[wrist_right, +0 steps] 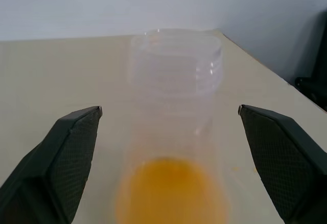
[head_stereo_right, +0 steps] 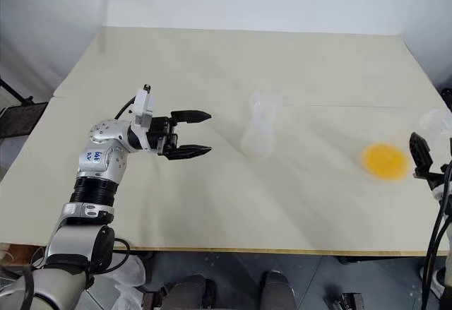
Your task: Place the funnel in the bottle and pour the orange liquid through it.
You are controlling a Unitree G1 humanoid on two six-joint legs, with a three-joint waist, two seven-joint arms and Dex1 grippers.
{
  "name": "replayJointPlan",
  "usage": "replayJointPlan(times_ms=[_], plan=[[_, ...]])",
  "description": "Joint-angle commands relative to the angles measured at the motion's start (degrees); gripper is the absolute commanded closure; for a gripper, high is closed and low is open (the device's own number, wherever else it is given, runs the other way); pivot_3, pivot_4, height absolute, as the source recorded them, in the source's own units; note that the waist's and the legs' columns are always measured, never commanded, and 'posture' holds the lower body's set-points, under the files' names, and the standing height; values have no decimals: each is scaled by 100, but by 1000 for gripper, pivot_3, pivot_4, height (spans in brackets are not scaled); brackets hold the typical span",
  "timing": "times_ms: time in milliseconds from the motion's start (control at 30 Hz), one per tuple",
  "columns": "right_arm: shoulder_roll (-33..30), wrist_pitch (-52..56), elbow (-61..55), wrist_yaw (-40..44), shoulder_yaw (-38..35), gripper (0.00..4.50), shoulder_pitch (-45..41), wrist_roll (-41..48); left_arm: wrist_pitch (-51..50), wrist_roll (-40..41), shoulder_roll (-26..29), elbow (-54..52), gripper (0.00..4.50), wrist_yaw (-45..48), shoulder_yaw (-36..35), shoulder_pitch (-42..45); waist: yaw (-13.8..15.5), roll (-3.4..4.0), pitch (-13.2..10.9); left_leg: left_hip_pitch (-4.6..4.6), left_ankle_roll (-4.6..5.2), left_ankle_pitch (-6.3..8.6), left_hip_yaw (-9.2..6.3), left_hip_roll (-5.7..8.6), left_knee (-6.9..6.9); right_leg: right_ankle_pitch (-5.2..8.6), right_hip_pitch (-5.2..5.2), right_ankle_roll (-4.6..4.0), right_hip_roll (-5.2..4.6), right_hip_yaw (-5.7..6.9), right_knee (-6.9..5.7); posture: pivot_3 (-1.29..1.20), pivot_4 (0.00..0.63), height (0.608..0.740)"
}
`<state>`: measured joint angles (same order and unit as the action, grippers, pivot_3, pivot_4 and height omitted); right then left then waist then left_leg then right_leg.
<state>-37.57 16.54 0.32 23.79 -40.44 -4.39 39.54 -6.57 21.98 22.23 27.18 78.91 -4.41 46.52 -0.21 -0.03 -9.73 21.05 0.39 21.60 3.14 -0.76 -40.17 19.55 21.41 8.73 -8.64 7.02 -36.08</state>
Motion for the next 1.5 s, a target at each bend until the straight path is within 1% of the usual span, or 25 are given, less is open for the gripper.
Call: replayJointPlan(times_ms=[33, 167, 367, 467, 533, 567, 633, 800, 933, 1033, 1067, 1100, 1167, 1267, 1400, 1433, 1500], plan=[[-187, -98, 347, 234, 66, 0, -317, -100, -21, 166, 3, -331, 12, -74, -15, -79, -2, 0, 0, 0, 0, 0, -1, 0, -1, 0, 0, 0, 0, 1, 0, 0, 150, 740], [-275, -161, 812, 316, 157, 0, -704, -271, -38, 196, 33, -450, 12, -124, 3, -190, 4, 0, 0, 1, 0, 0, -1, 0, -1, 0, 0, 0, -1, 1, -1, 0, 150, 740], [-295, -244, 1123, 482, 176, 0, -1023, -413, -29, 235, 77, -534, 12, -207, -4, -280, -1, 0, 0, 4, 0, 0, -2, 0, -3, 0, 0, 0, -1, 3, 0, 0, 150, 740], [-245, -360, 1205, 568, 166, 537, -1127, -455, -17, 239, 66, -587, 0, -237, 14, -341, -4, 0, 0, 4, 0, 0, -2, -1, -2, 0, 1, 0, 0, 3, 0, 0, 150, 740], [-228, -378, 1248, 587, 173, 1188, -1167, -486, -7, 236, 46, -628, 0, -264, 31, -385, -3, 0, 0, 4, 0, 0, -1, 0, -3, 0, 1, 0, -1, 2, 0, 0, 150, 740], [-229, -383, 1264, 598, 194, 1583, -1174, -516, -4, 237, 34, -647, 0, -280, 42, -403, -4, 0, 0, 4, 0, 0, -2, -1, -2, 0, 1, 0, 0, 3, 0, 0, 150, 740], [-215, -460, 1286, 618, 208, 2044, -1204, -558, -3, 249, 18, -681, 0, -303, 57, -426, -3, 0, 0, 4, 0, 0, -2, -1, -2, 0, 1, 0, -1, 3, 0, 0, 150, 740], [-132, -614, 935, 741, 228, 2051, -1216, -487, 17, 269, 23, -677, 0, -326, 72, -440, -5, 0, 0, 5, 0, 0, -2, -1, -2, 0, 2, 0, -1, 4, 1, 0, 150, 740], [-11, -715, 528, 457, 325, 2051, -1371, -571, 45, 262, 22, -626, 0, -343, 64, -419, -7, 1, 0, 5, 0, 0, -2, -2, -3, 0, 3, 0, -1, 3, 0, 0, 150, 740], [-63, -135, 156, -202, 489, 2051, -1605, -691, 54, 265, 9, -642, 0, -380, 58, -439, -11, 2, -1, 5, 0, 0, -2, -3, -2, 0, 4, 0, 0, 4, -1, 0, 150, 740], [-134, 207, 33, -418, 580, 2051, -1661, -729, 58, 265, 5, -641, 0, -391, 59, -442, -10, 2, -1, 5, 0, 0, -3, -4, -2, 0, 5, 0, 0, 4, -1, 0, 150, 740], [-193, 491, -84, -547, 702, 2051, -1750, -736, 61, 267, 2, -653, 0, -405, 59, -459, -11, 2, -1, 6, 0, 0, -3, -4, -3, 0, 5, 0, 0, 4, -1, 0, 150, 740], [-199, 579, -448, -547, 976, 2051, -1942, -758, 60, 279, -4, -737, 0, -450, 54, -541, -10, 3, 0, 6, 0, 0, -5, -3, -3, 0, 5, 0, 0, 4, -1, 0, 150, 740], [-209, -7, -786, -503, 1420, 2051, -2019, -1377, 50, 292, -11, -827, 0, -528, 42, -618, -12, 4, -1, 9, -1, 0, -4, -2, -2, 0, 7, 0, 0, 4, -1, 0, 150, 740], [-435, -801, -1092, -357, 2253, 2051, -1998, -2550, 39, 304, -26, -928, 0, -651, 17, -704, 9, 4, -1, 13, 0, 0, -7, 1, -2, 0, 8, 0, -3, 4, 1, 0, 150, 740], [-562, -1128, -1198, -174, 2651, 2051, -2038, -2949, 50, 310, -40, -972, 0, -703, 7, -753, 8, 3, -1, 14, 0, 0, -8, 2, -2, 0, 8, 0, -4, 4, 1, 0, 150, 740], [-764, -1589, -1263, 62, 3197, 2051, -2099, -3586, 97, 311, -64, -1038, 0, -790, -3, -826, -14, 4, -1, 14, 0, 0, -8, 3, -2, 0, 9, 0, -4, 5, 1, 0, 150, 740]])
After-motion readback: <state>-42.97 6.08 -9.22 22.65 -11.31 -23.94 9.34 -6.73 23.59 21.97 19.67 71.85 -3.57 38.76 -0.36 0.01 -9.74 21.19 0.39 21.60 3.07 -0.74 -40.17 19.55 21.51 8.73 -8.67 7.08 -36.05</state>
